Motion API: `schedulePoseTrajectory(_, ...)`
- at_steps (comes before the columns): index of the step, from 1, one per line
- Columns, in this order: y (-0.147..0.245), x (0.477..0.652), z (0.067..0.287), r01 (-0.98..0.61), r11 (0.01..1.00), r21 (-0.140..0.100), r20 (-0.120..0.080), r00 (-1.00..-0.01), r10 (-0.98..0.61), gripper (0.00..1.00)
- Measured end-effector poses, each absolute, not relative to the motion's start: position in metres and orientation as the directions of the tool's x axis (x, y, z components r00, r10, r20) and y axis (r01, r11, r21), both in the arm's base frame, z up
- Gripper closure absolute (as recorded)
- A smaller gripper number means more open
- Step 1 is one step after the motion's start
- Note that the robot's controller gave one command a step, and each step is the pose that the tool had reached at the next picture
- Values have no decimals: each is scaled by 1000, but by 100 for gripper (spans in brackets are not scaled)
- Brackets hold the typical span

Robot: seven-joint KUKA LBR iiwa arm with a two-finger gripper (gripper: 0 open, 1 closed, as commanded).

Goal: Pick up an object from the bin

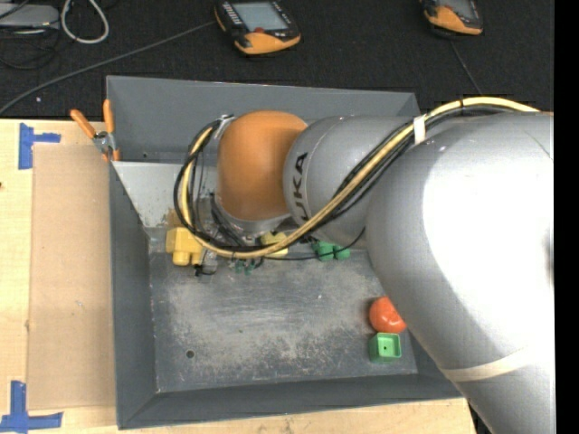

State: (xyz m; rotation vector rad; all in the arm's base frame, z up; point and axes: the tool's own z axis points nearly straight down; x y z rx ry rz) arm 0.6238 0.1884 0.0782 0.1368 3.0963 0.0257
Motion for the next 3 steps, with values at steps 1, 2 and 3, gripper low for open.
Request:
schedulePoseTrajectory(1, 189, 624, 78, 88, 996, 18, -41, -995, 89, 100)
schedulePoseTrajectory(2, 198, 624, 77, 93, 996, 15, -41, -995, 93, 100)
schedulePoseTrajectory(3, 222, 578, 223, -289, 957, 1, -45, -956, -288, 100)
